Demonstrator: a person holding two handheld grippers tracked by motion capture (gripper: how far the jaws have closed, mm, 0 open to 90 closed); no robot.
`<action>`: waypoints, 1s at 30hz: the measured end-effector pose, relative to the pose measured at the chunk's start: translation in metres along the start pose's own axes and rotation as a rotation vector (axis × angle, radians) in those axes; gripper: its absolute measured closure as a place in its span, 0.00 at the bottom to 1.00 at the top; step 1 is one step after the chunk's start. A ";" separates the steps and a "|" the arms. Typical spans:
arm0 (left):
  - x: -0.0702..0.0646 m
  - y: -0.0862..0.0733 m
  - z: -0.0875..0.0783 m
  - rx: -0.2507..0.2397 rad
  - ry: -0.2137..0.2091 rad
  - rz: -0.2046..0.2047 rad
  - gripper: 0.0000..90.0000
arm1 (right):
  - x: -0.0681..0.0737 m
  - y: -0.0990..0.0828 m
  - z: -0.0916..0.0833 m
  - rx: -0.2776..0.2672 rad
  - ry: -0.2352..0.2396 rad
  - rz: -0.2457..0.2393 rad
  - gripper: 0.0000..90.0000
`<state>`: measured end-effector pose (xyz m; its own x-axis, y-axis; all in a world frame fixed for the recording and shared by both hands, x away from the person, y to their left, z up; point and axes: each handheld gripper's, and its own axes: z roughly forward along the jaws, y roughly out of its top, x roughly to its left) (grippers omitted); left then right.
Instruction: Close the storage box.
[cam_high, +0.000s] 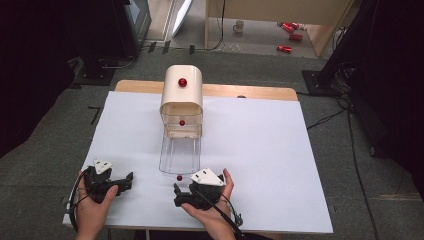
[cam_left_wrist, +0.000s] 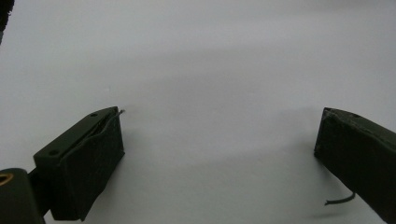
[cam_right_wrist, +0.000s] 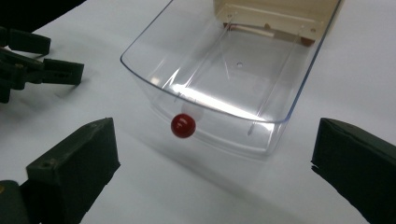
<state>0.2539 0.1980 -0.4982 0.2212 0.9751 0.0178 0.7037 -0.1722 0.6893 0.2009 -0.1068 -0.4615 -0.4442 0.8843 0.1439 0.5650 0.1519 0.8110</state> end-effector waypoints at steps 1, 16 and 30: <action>0.000 0.000 0.000 0.001 0.000 0.001 0.01 | 0.001 -0.003 0.000 0.003 0.000 0.008 0.00; 0.000 0.000 0.000 0.002 0.000 0.001 0.01 | 0.014 -0.023 0.014 0.008 -0.018 0.079 0.51; 0.000 0.000 0.000 0.001 0.000 0.001 0.01 | 0.021 -0.020 0.027 0.005 0.000 0.102 0.74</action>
<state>0.2540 0.1982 -0.4982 0.2224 0.9748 0.0184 0.7042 -0.1736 0.6885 0.1997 -0.0792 -0.4899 -0.3847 0.8951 0.2255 0.6104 0.0634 0.7896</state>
